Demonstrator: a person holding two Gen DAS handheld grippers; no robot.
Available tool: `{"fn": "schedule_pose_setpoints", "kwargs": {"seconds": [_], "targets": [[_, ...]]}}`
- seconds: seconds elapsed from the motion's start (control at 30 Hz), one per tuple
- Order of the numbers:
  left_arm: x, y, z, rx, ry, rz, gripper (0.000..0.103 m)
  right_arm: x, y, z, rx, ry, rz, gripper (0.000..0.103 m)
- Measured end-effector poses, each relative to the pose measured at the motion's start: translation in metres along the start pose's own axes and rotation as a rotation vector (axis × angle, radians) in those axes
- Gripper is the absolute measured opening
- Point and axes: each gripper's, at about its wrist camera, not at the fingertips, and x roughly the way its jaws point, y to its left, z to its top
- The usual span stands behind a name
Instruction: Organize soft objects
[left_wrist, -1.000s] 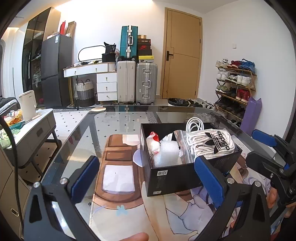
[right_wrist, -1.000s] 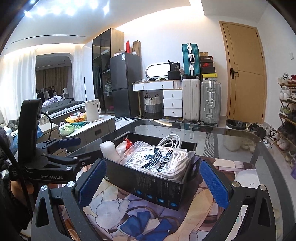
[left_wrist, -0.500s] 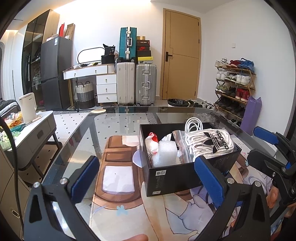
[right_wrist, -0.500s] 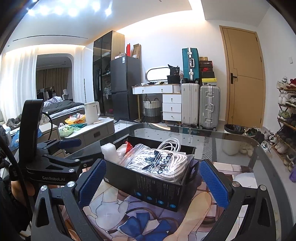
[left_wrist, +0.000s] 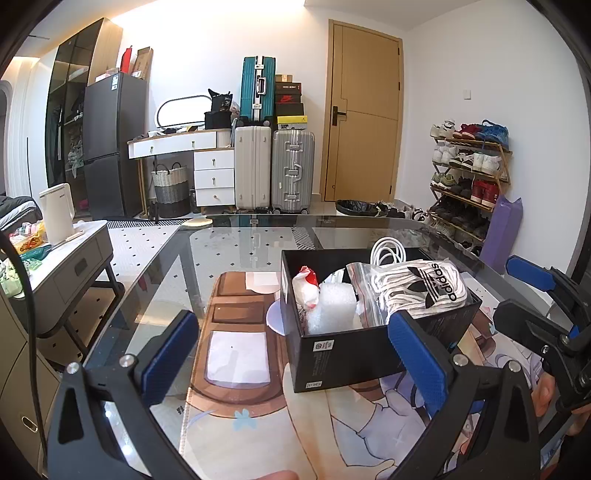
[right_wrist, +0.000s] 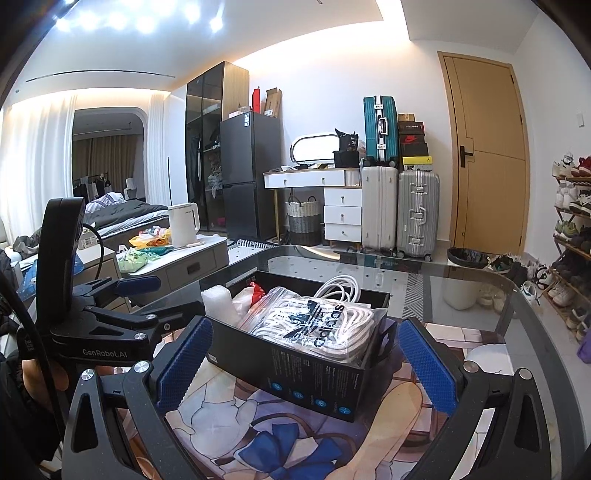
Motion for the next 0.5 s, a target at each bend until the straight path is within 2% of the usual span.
{"fn": "schedule_pose_setpoints", "kwargs": {"seconds": [0.5], "targets": [[-0.0013, 0.0, 0.0006, -0.005, -0.004, 0.0, 0.103, 0.0001, 0.0004, -0.0007, 0.0, -0.002, -0.001, 0.102]]}}
